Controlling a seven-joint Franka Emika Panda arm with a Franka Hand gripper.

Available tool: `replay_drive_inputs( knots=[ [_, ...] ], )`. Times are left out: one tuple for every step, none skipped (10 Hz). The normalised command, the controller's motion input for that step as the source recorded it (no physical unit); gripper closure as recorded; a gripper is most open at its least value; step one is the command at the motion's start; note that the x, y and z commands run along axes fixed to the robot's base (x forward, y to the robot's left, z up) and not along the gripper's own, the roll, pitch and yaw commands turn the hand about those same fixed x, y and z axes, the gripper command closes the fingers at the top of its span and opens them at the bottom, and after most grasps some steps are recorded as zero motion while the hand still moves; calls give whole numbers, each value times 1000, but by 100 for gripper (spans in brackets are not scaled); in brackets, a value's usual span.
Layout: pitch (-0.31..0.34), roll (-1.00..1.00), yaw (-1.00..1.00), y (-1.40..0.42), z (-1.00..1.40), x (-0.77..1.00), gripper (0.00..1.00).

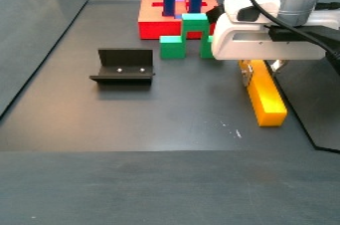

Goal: Pick up the yellow object. Move up. Move to above the board. Insert the yellow object.
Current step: Pick up the yellow object, then move up, then move to above the board.

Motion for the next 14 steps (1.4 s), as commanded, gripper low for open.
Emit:
replay_drive_inputs(
  knots=[
    [0, 0, 0, 0, 0, 0, 100],
    [0, 0, 0, 0, 0, 0, 100],
    [0, 0, 0, 0, 0, 0, 100],
    [0, 0, 0, 0, 0, 0, 100],
    [0, 0, 0, 0, 0, 0, 100],
    [0, 0, 0, 0, 0, 0, 100],
    [0, 0, 0, 0, 0, 0, 100],
    [0, 0, 0, 0, 0, 0, 100],
    [0, 0, 0, 0, 833, 0, 100],
    [49, -15, -54, -70, 742, -61, 100],
    [47, -3, -52, -57, 567, -82, 100],
    [10, 31, -27, -11, 225, -30, 100],
    [0, 0, 0, 0, 1400, 0, 100],
    [24, -9, 13, -1, 1400, 4, 100]
  ],
)
